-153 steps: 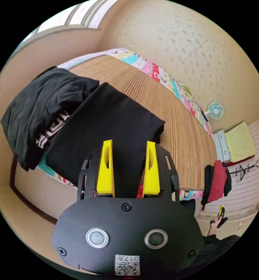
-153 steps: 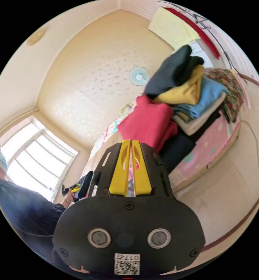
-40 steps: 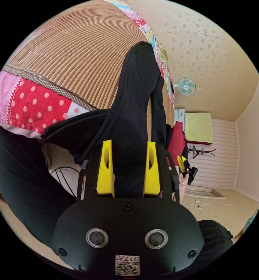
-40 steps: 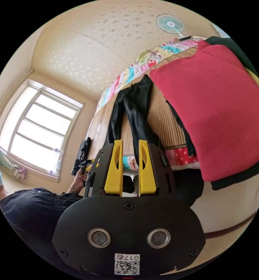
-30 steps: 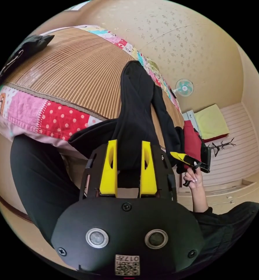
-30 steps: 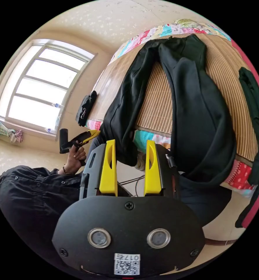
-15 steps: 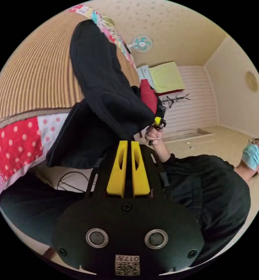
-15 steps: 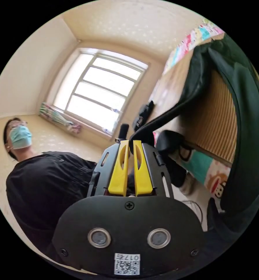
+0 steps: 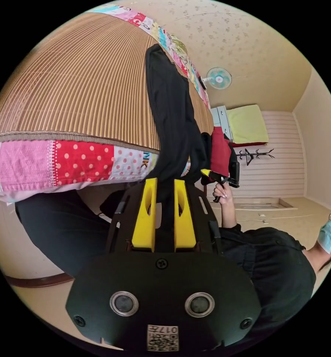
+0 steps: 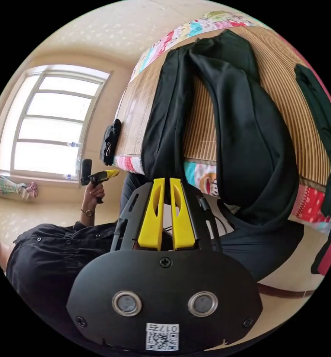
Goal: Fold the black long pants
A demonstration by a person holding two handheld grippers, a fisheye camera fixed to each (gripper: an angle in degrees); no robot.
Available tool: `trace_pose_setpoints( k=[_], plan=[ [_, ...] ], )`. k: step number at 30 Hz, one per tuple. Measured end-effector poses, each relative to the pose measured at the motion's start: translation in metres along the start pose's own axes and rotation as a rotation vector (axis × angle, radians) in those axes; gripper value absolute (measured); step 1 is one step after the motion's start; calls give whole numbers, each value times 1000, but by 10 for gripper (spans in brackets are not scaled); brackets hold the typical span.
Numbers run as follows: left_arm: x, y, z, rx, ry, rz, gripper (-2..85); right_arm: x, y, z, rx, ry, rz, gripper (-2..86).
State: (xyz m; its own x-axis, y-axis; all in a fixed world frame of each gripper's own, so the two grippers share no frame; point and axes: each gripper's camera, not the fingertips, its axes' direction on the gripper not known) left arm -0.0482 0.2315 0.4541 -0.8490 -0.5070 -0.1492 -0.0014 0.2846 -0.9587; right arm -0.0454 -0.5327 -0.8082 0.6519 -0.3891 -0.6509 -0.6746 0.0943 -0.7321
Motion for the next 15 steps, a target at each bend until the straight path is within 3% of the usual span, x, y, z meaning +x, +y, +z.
trace_pose_setpoints(
  k=[3, 8, 11, 13, 15],
  plan=[
    [15, -12, 25, -13, -22, 10, 80, 5, -3, -5, 91, 48, 58, 25],
    [49, -54, 74, -37, -168, 46, 97, 0, -37, -15, 232, 331, 120, 25],
    [70, -81, 117, -28, -347, 88, 82, 3, -59, 12, 276, 483, 155, 24],
    [81, -101, 165, -98, -556, 112, 19, 12, -75, 47, 231, 581, 173, 23],
    [94, -112, 187, -101, -607, 145, 4, 5, -82, 71, 283, 671, 110, 21]
  ],
)
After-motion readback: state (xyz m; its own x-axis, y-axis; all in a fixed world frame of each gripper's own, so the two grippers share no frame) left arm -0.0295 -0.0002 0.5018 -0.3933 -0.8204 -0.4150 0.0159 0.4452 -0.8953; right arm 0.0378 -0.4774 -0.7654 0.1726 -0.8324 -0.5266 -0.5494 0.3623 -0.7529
